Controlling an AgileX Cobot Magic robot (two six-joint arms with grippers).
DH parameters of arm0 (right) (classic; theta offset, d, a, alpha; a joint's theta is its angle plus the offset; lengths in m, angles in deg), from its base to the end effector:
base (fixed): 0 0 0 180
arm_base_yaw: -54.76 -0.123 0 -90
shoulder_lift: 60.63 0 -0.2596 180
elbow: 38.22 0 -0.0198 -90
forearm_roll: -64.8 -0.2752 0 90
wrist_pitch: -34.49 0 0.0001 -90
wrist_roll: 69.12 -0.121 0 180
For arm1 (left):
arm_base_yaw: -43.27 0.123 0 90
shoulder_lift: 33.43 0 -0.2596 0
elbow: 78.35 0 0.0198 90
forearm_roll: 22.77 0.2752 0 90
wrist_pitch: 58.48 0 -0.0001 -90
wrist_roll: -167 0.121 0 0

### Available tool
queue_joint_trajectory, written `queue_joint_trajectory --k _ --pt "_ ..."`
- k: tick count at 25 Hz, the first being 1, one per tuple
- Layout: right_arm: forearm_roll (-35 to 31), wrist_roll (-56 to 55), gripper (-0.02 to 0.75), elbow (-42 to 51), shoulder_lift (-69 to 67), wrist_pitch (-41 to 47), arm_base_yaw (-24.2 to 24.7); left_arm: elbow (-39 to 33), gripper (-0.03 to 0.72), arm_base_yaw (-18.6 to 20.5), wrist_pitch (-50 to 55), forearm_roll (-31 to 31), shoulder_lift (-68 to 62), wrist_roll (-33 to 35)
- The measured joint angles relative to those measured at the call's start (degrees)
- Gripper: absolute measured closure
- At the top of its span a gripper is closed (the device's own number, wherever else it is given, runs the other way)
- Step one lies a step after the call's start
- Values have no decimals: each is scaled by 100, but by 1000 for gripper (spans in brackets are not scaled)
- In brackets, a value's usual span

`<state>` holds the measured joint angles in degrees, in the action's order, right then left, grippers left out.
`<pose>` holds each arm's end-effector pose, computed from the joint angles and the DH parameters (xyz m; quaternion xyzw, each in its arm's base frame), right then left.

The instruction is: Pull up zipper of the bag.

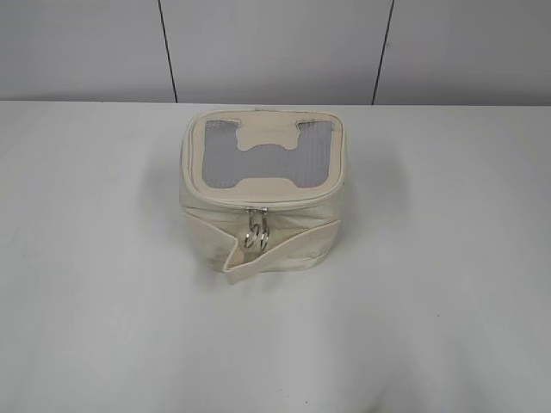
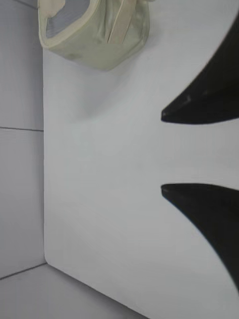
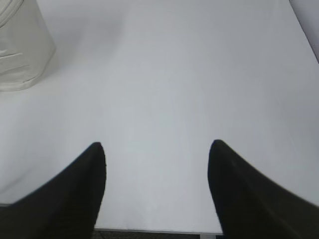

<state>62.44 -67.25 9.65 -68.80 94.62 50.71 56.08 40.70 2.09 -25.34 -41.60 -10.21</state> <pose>0.0683 0.0092 0.2767 -0.0446 0.8475 0.0306 0.5281 0.0631 -0.0076 0.2888 0.0406 0.8389 -0.0213 0.5423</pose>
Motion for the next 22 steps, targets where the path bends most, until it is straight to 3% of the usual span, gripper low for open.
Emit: queue_joint_trajectory --k 3,22 --pt "0 0 234 0 0 -5 128 0 398 163 0 0 0 0" --pt "0 -5 236 0 0 -10 142 0 426 181 -9 0 0 0"
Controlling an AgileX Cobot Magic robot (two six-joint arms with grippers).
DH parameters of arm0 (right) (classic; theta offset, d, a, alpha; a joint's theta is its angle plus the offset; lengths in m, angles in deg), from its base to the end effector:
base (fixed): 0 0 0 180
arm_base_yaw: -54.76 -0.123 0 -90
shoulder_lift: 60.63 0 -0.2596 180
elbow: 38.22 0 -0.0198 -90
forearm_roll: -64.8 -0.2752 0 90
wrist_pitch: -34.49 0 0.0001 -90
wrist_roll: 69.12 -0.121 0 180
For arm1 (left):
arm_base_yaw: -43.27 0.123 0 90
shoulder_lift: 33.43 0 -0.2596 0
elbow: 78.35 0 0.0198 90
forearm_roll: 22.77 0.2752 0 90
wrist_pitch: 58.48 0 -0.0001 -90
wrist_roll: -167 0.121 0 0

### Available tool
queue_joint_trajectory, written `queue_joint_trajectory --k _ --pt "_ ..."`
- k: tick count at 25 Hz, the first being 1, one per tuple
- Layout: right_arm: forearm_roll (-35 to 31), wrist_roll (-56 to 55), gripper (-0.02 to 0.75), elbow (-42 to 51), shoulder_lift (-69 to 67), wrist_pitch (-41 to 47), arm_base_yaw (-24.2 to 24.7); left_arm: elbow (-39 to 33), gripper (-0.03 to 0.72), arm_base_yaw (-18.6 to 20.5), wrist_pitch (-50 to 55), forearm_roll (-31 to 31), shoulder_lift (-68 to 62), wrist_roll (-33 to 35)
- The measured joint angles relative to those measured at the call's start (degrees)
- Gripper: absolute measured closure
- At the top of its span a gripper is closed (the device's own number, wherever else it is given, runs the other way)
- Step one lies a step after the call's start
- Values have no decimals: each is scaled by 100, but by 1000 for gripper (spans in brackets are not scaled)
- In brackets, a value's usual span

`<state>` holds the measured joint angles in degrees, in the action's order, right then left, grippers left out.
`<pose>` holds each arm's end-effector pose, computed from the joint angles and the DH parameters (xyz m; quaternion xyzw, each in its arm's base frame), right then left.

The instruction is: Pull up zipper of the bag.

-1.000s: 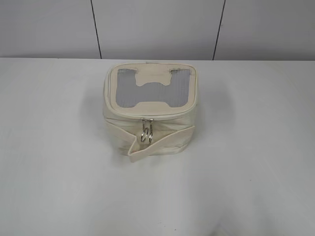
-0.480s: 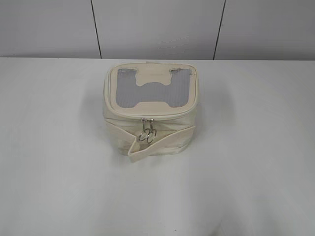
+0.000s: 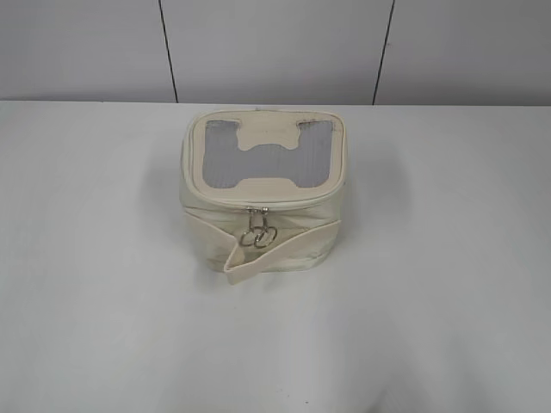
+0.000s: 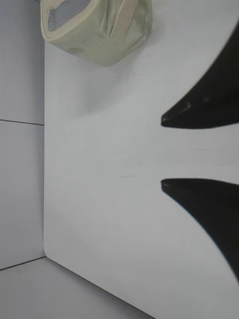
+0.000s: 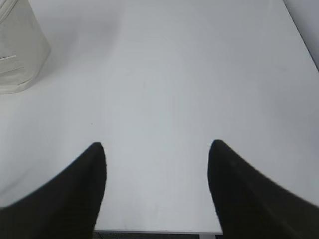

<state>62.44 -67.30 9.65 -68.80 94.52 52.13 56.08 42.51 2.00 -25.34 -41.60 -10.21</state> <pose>0.0686 0.0075 0.2769 -0.0336 0.8475 0.0243 0.5291 0.0634 -0.0056 0.2890 0.0273 0.8391 -0.0128 0.5432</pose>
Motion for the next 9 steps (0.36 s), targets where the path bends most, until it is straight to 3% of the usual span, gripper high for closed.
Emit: queue_joint_trajectory --k 9 --pt "0 0 237 0 0 0 0 0 443 0 -4 0 0 0"
